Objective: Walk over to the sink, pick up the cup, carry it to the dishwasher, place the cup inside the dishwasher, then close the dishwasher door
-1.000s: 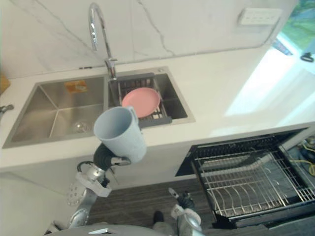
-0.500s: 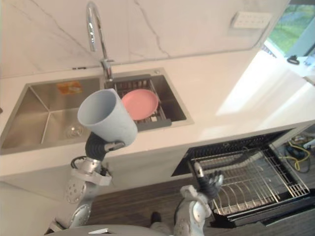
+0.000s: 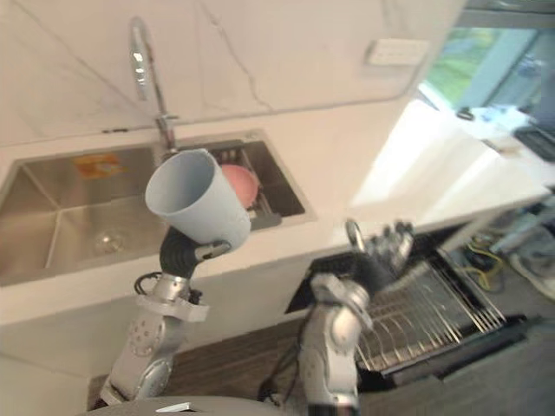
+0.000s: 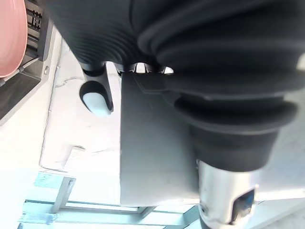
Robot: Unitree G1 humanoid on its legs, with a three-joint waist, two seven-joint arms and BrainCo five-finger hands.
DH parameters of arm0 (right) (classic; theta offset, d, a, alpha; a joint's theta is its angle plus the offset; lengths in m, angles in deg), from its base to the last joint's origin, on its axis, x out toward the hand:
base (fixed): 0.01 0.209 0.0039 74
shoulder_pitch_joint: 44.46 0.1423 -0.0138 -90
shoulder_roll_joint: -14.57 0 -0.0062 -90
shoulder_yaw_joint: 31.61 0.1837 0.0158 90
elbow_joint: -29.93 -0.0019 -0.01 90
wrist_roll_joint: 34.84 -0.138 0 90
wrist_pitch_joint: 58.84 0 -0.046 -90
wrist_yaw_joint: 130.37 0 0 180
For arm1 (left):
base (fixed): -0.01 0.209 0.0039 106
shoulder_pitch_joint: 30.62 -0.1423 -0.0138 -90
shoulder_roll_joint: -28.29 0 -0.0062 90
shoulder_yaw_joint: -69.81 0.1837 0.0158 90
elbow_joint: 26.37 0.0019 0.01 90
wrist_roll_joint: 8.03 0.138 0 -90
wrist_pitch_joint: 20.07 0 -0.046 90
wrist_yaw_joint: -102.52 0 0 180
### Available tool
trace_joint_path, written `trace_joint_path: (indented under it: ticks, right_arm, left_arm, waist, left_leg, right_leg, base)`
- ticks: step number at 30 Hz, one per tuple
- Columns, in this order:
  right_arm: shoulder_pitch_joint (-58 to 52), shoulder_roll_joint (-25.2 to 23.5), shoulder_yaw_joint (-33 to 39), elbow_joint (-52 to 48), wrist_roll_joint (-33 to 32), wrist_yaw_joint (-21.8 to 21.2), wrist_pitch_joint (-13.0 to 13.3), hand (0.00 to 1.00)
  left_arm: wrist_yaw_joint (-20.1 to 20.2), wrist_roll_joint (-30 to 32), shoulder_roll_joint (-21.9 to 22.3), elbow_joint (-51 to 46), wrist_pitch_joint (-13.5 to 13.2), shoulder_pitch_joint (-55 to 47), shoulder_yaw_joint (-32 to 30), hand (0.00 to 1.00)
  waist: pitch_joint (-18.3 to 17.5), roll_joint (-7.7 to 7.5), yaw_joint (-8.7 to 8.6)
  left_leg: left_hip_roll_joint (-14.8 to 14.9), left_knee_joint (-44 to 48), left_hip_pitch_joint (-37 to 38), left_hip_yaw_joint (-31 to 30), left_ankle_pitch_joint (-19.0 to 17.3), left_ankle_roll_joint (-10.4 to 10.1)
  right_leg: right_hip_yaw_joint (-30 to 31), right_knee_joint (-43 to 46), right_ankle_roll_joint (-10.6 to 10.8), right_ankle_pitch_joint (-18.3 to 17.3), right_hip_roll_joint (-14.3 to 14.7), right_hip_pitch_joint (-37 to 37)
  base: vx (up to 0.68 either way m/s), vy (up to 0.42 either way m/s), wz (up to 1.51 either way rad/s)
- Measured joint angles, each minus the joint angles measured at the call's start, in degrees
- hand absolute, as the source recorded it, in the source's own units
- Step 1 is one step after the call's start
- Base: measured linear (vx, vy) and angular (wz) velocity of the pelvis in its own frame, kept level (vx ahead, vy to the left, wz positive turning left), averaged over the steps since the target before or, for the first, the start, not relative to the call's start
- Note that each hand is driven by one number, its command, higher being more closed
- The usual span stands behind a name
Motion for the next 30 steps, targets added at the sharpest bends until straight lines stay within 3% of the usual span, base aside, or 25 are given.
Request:
trace_joint_path:
  ticks: [1, 2, 3, 4, 7, 11, 14, 19, 24, 30]
  right_arm:
    - [0.9, 0.0, -1.1, 0.0, 0.0, -1.3, -0.5, 0.00]
    - [2.0, 0.2, -3.4, 0.0, 0.2, -3.1, -1.2, 0.00]
    - [2.8, 0.3, -5.4, 0.0, 0.3, -4.3, -2.1, 0.00]
    - [3.1, 0.7, -6.6, 0.0, 0.4, -5.2, -2.6, 0.00]
    - [3.4, 1.4, -9.7, 1.2, 1.5, -7.0, -4.7, 0.00]
    - [6.9, 4.2, -13.9, 1.2, 4.7, -12.2, -8.2, 0.00]
    - [6.9, 6.1, -14.5, 1.2, 4.6, -15.2, -9.1, 0.00]
    - [7.3, 8.5, -15.7, 1.7, 5.3, -16.0, -8.6, 0.00]
    - [10.3, 8.3, -20.7, 3.3, 9.7, -15.6, -6.7, 0.00]
    - [10.8, 5.9, -24.5, 3.3, 10.3, -14.6, -6.7, 0.00]
  left_arm:
    - [-0.7, 0.0, -0.4, -0.3, 0.5, 0.2, -0.8, 1.00]
    - [-1.6, 0.0, -0.7, -0.3, 1.4, 0.5, -1.6, 1.00]
    - [-2.0, -0.1, -1.4, -0.3, 1.9, 0.9, -1.6, 1.00]
    - [-2.0, -0.1, -1.7, -0.2, 2.6, 1.6, -1.7, 1.00]
    - [-2.0, -0.1, -2.2, 0.3, 3.6, 3.2, -1.7, 1.00]
    - [-3.8, 0.0, -2.1, 0.6, 3.8, 3.3, -1.6, 1.00]
    - [-4.9, 0.2, -1.8, 3.5, 3.7, 3.3, -1.1, 1.00]
    - [-10.8, 7.0, -1.3, 6.5, 3.6, 3.8, -0.9, 1.00]
    - [-18.2, 10.9, -1.5, 8.9, 5.7, 7.7, -2.2, 1.00]
    - [-21.0, 18.2, -1.2, 10.7, 7.6, 10.1, -2.0, 1.00]
  waist:
    - [-0.1, -0.53, 0.23]
    - [-0.1, -0.61, 0.72]
    - [0.0, -0.22, 1.03]
    - [0.4, 0.54, 0.93]
    - [0.9, 0.64, 0.44]
    - [1.4, 1.36, -0.03]
    - [1.8, 2.10, 0.00]
    - [2.7, 3.36, -0.20]
    - [2.8, 2.92, 0.29]
    - [2.9, 2.32, 0.42]
  left_leg:
    - [0.0, 1.2, -0.2, 0.2, -0.9, -0.3]
    - [0.7, 3.4, -0.7, -0.4, -2.3, -0.5]
    - [1.6, 4.1, -0.8, -0.9, -3.3, -0.9]
    - [2.3, 4.5, -0.9, -0.7, -4.7, -1.4]
    - [3.8, 5.6, -0.9, 1.0, -5.1, -2.0]
    - [6.8, 7.3, -0.6, 1.4, -5.9, -3.9]
    - [6.6, 7.3, -2.2, 0.1, -5.6, -4.2]
    - [4.2, 4.4, -1.0, -2.5, -3.6, -3.8]
    - [1.8, 1.9, 0.6, -2.2, -3.5, -3.1]
    - [0.9, 1.3, 0.1, -2.7, -2.9, -2.4]
  right_leg:
    - [0.1, 0.3, 0.3, 3.0, -0.4, -0.4]
    - [2.6, -0.8, 4.5, 5.2, 0.4, -0.5]
    - [4.6, -2.7, 5.9, 6.7, 1.6, -0.7]
    - [5.3, -3.7, 5.7, 7.2, 2.7, -0.9]
    - [3.9, -4.8, 4.9, 6.3, 3.3, -0.6]
    - [3.3, -11.9, 4.8, 9.6, 7.7, 3.7]
    - [2.9, -14.1, 4.2, 10.1, 8.4, 3.4]
    - [3.7, -14.2, 4.3, 11.6, 7.3, 3.4]
    - [6.3, -14.3, 4.9, 12.0, 6.6, 2.1]
    - [6.2, -14.3, 5.0, 12.6, 5.7, 1.2]
  base:
    - [0.03, -0.119, -1.38]
    - [0.03, -0.161, -1.08]
    - [0.01, -0.162, -1.06]
    - [-0.04, -0.115, -0.76]
    - [-0.02, -0.091, -0.30]
    - [0.04, -0.170, -0.13]
    - [0.02, -0.122, 0.08]
    - [0.01, -0.007, -0.03]
    - [-0.05, 0.025, -0.26]
    - [-0.03, 0.014, 0.03]
